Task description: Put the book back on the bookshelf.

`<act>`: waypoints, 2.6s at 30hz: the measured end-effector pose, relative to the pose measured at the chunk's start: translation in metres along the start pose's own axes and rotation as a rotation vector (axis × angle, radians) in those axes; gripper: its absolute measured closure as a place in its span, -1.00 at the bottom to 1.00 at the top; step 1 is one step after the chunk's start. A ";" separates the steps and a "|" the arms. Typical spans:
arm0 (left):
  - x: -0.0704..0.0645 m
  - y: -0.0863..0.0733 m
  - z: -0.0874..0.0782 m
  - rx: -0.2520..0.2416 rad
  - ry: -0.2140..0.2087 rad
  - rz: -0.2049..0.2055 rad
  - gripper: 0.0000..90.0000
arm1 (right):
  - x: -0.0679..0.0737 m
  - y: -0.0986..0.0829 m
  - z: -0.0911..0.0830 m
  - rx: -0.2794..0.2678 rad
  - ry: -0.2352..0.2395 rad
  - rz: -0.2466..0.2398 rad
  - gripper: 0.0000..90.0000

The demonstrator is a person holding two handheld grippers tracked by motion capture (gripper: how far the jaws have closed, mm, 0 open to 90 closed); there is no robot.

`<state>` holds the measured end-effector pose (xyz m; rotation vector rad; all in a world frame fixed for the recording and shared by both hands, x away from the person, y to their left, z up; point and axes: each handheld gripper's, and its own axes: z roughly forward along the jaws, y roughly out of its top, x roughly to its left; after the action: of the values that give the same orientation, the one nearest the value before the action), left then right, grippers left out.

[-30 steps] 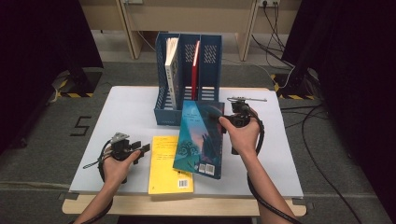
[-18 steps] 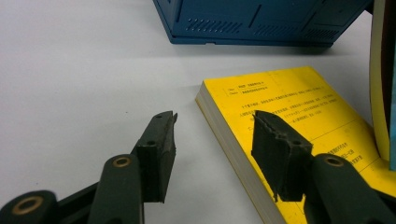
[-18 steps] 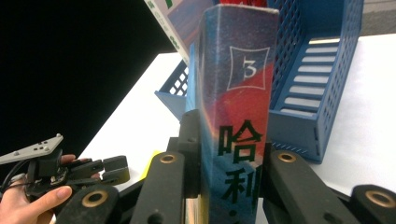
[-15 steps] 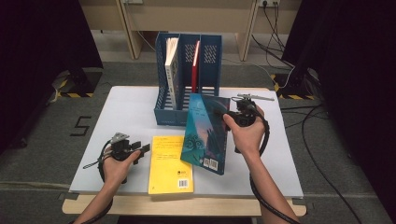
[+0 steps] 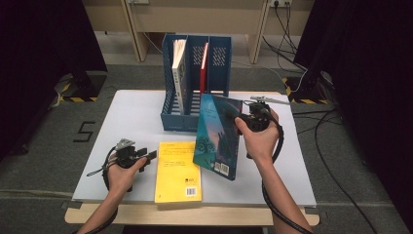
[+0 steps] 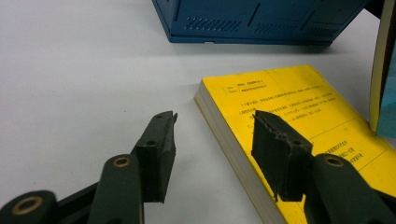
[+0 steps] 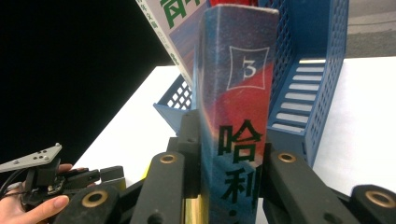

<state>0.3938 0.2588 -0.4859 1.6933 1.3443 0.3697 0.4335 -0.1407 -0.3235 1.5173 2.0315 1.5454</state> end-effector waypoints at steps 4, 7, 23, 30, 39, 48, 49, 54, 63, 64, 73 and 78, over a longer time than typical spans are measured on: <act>0.000 0.000 0.000 0.003 -0.001 0.002 0.06 | 0.001 0.002 -0.004 -0.009 -0.007 -0.009 0.67; 0.000 -0.001 0.000 0.005 0.002 0.002 0.06 | 0.003 0.002 -0.006 -0.021 -0.007 -0.015 0.67; 0.000 -0.002 0.001 0.010 0.007 0.011 0.06 | 0.011 0.014 -0.019 -0.078 -0.049 -0.065 0.67; -0.001 -0.002 0.001 0.005 0.006 0.014 0.06 | 0.015 0.023 -0.024 -0.097 -0.051 -0.068 0.67; -0.001 -0.003 0.001 0.002 0.002 0.015 0.06 | 0.018 0.037 -0.028 -0.124 -0.060 -0.083 0.67; -0.001 -0.003 0.001 0.009 0.003 0.010 0.06 | 0.020 0.047 -0.027 -0.145 -0.073 -0.102 0.67; -0.001 -0.003 0.002 0.006 0.002 0.009 0.06 | 0.020 0.047 -0.026 -0.148 -0.074 -0.103 0.67; -0.001 -0.002 0.001 0.003 0.000 0.011 0.06 | 0.022 0.051 -0.026 -0.149 -0.077 -0.103 0.67; -0.001 -0.002 0.001 -0.005 0.001 0.009 0.07 | 0.025 0.063 -0.025 -0.167 -0.084 -0.122 0.67; -0.001 -0.002 0.001 -0.005 0.001 0.008 0.08 | 0.026 0.064 -0.025 -0.166 -0.082 -0.118 0.67; -0.001 -0.002 0.001 -0.007 0.003 0.010 0.09 | 0.028 0.073 -0.021 -0.188 -0.101 -0.125 0.67; -0.001 -0.002 0.001 -0.001 -0.003 0.007 0.09 | 0.028 0.077 -0.019 -0.192 -0.118 -0.125 0.67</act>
<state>0.3932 0.2575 -0.4882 1.6969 1.3363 0.3716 0.4544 -0.1345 -0.2426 1.3504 1.8190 1.5163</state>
